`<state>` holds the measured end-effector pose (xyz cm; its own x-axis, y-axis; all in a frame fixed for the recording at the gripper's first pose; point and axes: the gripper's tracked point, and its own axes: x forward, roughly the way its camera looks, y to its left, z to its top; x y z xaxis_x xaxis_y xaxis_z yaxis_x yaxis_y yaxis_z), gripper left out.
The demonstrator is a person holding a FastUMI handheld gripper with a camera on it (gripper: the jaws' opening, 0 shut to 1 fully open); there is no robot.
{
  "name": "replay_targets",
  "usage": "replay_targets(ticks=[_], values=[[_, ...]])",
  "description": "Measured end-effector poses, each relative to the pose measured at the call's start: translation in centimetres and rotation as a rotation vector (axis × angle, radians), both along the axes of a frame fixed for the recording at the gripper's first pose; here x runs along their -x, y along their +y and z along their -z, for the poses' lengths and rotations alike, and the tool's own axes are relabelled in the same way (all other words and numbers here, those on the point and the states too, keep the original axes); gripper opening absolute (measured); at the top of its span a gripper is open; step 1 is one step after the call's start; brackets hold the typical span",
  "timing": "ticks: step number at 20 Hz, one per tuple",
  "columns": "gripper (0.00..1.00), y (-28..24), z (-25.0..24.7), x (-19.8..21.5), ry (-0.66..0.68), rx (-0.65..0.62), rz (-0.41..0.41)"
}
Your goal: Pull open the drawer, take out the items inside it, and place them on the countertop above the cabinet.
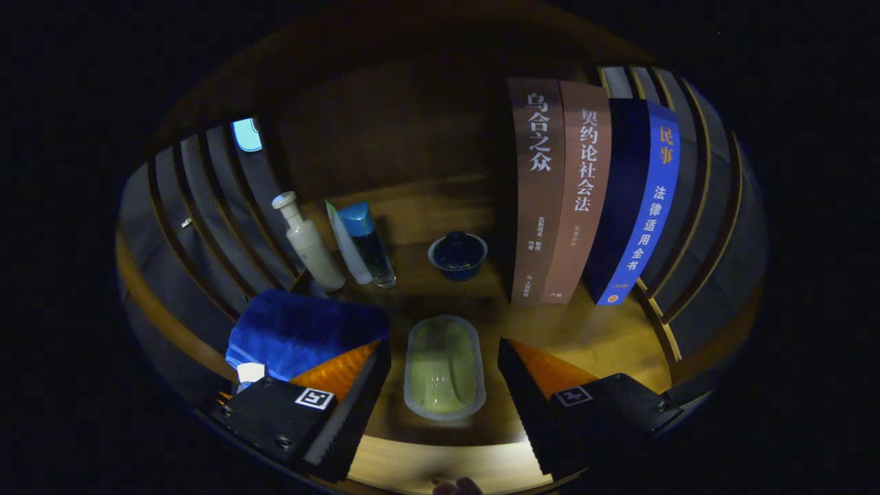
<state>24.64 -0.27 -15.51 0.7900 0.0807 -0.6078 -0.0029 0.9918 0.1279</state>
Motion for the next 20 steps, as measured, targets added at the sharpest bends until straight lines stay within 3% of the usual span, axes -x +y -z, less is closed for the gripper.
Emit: replay_targets(ticks=[6, 14, 20], values=[[1.0, 1.0, -3.4, 5.9, -0.13, -0.003, -0.007], [1.0, 2.0, -8.8, 18.2, -0.408, -0.014, -0.03], [0.99, 2.0, -4.7, 26.7, -0.507, 0.043, -0.041]])
